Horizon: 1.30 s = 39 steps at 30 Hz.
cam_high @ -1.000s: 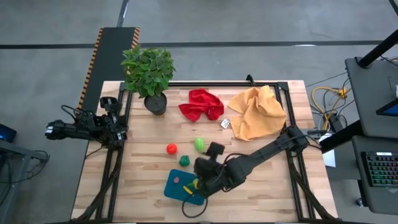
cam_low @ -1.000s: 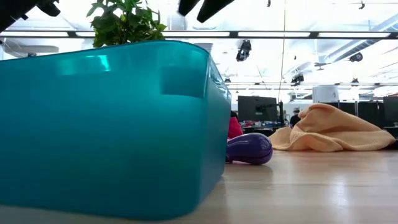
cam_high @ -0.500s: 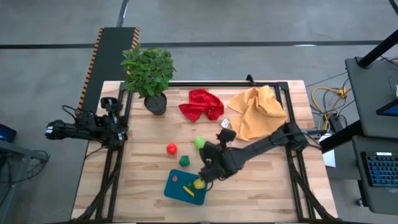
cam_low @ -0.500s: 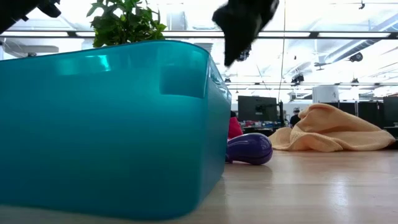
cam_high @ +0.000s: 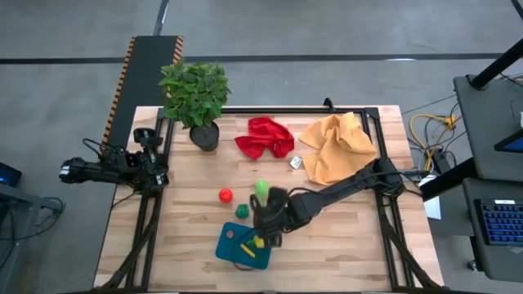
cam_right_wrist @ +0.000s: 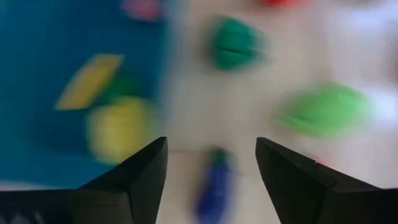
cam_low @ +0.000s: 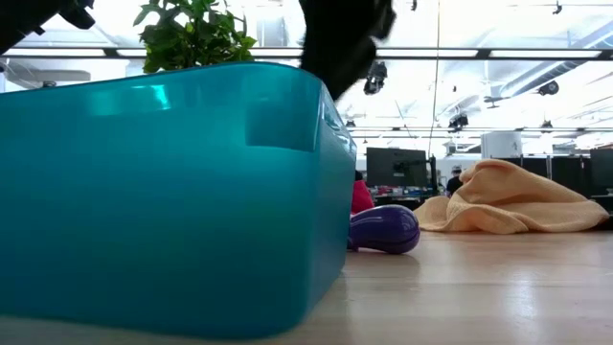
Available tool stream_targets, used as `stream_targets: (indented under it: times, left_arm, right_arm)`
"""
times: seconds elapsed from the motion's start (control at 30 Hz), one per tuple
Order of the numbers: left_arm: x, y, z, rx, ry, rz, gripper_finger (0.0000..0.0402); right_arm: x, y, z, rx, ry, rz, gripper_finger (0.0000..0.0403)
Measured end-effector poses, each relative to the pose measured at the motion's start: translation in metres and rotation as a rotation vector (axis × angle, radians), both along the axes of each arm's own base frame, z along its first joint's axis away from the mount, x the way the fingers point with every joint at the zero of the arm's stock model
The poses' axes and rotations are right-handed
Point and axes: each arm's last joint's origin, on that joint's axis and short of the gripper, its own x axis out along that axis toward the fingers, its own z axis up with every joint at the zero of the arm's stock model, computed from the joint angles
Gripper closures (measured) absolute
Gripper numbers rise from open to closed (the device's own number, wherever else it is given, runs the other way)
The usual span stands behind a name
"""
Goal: Pick and placing Produce into tupperware
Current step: Put the raspberry into the blue basket
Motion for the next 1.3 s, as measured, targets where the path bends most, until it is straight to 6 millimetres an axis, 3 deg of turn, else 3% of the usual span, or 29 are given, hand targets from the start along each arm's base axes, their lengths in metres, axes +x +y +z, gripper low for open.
stream_targets:
  times: [0.13,0.27,0.47,0.63,0.8,0.97,1.17,1.3]
  left_arm:
    - [0.0,0.0,0.0,0.0,0.001,0.0,0.0202]
    - [0.0,0.0,0.0,0.0,0.002,0.0,0.0202]
    - [0.0,0.0,-0.001,0.0,0.003,-0.001,0.0202]
    - [0.001,0.0,-0.002,0.0,0.006,-0.001,0.0202]
    - [0.001,0.0,-0.002,0.0,0.007,-0.001,0.0202]
    - [0.001,0.0,-0.002,-0.001,0.007,-0.001,0.0202]
    - [0.001,0.0,-0.002,-0.001,0.008,-0.001,0.0202]
    - [0.002,0.0,-0.003,0.0,0.02,-0.001,0.0202]
  right_arm:
    - [0.007,0.013,0.015,0.174,-0.05,0.229,0.0181]
    - [0.004,0.012,0.027,0.154,-0.049,0.276,0.0189]
    - [-0.02,-0.019,0.036,0.075,-0.006,0.191,0.0199]
    - [-0.052,-0.05,0.039,0.077,-0.104,0.113,0.0207]
    - [-0.094,-0.082,0.025,0.11,-0.274,0.04,0.0216]
    - [-0.127,-0.106,-0.007,0.173,-0.39,-0.083,0.0216]
    - [-0.148,-0.115,-0.047,0.19,-0.383,-0.132,0.0215]
    - [-0.149,-0.119,-0.06,0.165,-0.362,-0.266,0.0214]
